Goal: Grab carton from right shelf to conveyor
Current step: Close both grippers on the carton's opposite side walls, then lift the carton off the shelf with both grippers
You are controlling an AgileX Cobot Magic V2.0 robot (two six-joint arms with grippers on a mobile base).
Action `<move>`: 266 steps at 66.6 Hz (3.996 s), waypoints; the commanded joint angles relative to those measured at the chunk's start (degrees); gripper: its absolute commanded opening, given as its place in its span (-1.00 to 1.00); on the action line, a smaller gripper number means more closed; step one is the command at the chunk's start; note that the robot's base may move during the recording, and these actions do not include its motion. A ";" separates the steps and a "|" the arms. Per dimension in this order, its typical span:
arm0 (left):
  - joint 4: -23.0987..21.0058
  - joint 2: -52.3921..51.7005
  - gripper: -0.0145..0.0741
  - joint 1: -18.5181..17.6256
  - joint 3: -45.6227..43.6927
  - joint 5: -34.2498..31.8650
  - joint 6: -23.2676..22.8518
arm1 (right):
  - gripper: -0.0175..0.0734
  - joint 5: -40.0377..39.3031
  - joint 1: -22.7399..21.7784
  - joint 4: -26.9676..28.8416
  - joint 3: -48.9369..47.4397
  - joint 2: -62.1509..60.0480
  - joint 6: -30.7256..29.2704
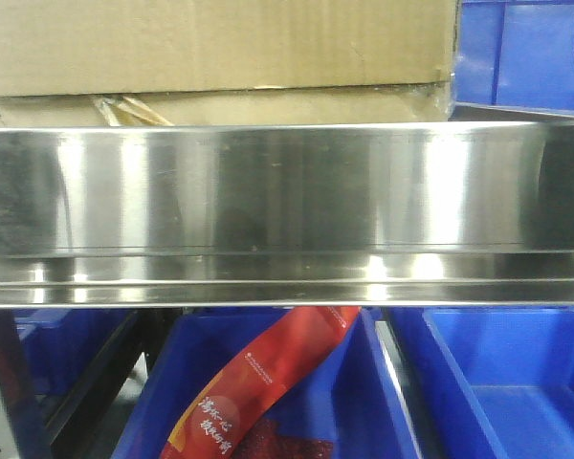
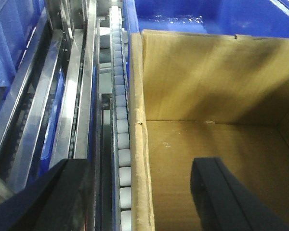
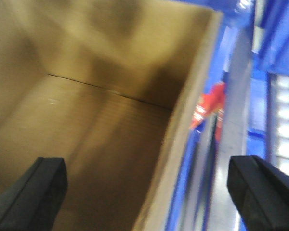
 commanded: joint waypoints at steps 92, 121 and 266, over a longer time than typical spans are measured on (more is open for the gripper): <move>-5.93 -4.82 0.12 -8.38 0.44 -3.90 7.08 | 0.62 -0.83 -0.51 -1.96 -0.58 1.73 0.74; -3.96 14.21 0.12 -8.17 -25.22 9.63 8.70 | 0.62 -1.22 -2.03 -1.18 -0.58 1.73 1.31; -2.15 21.33 -0.70 -5.01 -44.67 16.19 3.58 | -0.77 2.83 -4.41 0.15 -8.22 -3.20 3.58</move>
